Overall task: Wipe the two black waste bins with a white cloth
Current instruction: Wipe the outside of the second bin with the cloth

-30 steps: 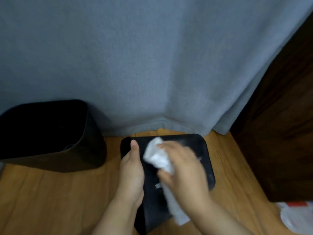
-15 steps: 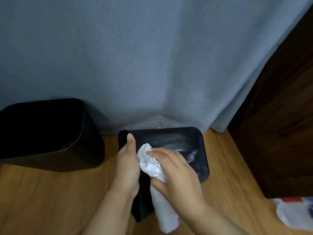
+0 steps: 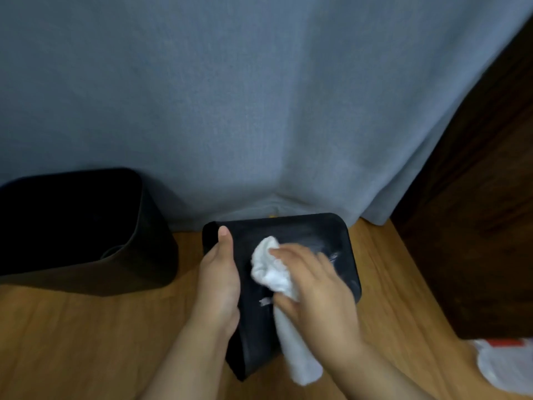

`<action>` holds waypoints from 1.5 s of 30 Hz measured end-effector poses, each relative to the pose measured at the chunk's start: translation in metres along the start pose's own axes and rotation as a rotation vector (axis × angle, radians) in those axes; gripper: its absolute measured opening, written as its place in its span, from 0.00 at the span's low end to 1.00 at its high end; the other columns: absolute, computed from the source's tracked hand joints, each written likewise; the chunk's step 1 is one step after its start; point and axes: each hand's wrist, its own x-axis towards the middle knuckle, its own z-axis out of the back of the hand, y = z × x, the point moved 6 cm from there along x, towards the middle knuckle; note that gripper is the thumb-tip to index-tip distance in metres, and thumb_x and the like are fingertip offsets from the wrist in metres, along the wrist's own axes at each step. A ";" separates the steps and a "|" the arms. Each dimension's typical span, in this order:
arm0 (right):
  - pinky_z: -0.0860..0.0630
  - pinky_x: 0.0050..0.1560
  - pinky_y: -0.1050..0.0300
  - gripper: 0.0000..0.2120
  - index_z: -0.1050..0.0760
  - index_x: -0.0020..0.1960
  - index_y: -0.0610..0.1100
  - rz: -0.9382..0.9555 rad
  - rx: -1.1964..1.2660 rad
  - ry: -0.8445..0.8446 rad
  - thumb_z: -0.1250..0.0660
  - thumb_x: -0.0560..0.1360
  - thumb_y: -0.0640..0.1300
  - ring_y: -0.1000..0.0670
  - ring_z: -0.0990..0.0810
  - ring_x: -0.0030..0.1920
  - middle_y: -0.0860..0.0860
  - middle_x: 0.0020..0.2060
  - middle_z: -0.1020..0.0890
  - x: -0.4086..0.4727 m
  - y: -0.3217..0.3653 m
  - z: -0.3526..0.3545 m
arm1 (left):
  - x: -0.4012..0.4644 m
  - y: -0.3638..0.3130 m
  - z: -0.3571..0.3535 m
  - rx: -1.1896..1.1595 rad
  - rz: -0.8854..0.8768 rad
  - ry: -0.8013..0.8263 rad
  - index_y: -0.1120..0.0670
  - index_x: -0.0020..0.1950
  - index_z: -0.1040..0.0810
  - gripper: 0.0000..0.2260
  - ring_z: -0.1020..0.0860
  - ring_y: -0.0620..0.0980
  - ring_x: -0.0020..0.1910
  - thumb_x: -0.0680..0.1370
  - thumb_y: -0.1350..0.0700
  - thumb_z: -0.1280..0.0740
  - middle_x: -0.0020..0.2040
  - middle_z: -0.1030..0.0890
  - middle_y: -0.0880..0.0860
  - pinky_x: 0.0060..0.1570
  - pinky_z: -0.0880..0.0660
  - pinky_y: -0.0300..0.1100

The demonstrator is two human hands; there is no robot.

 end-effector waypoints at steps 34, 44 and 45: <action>0.26 0.48 0.55 0.23 0.28 0.63 0.48 -0.288 0.069 -0.050 0.30 0.69 0.45 0.48 0.23 0.54 0.53 0.60 0.26 0.010 -0.035 0.002 | -0.005 0.001 0.009 -0.019 0.004 -0.014 0.55 0.57 0.19 0.20 0.17 0.54 0.55 0.83 0.44 0.44 0.54 0.15 0.55 0.63 0.24 0.53; 0.30 0.50 0.61 0.19 0.26 0.60 0.47 -0.348 0.115 -0.097 0.37 0.70 0.50 0.51 0.23 0.54 0.53 0.56 0.23 0.006 -0.072 0.001 | -0.004 -0.001 0.013 -0.024 0.009 -0.023 0.55 0.58 0.19 0.20 0.17 0.54 0.55 0.83 0.43 0.44 0.55 0.15 0.55 0.63 0.24 0.52; 0.32 0.49 0.62 0.19 0.26 0.60 0.45 -0.427 0.086 -0.103 0.36 0.70 0.48 0.50 0.22 0.53 0.52 0.55 0.23 0.003 -0.084 0.002 | -0.006 -0.002 0.010 -0.028 0.002 -0.006 0.55 0.57 0.19 0.19 0.17 0.53 0.55 0.83 0.44 0.44 0.54 0.15 0.54 0.61 0.23 0.51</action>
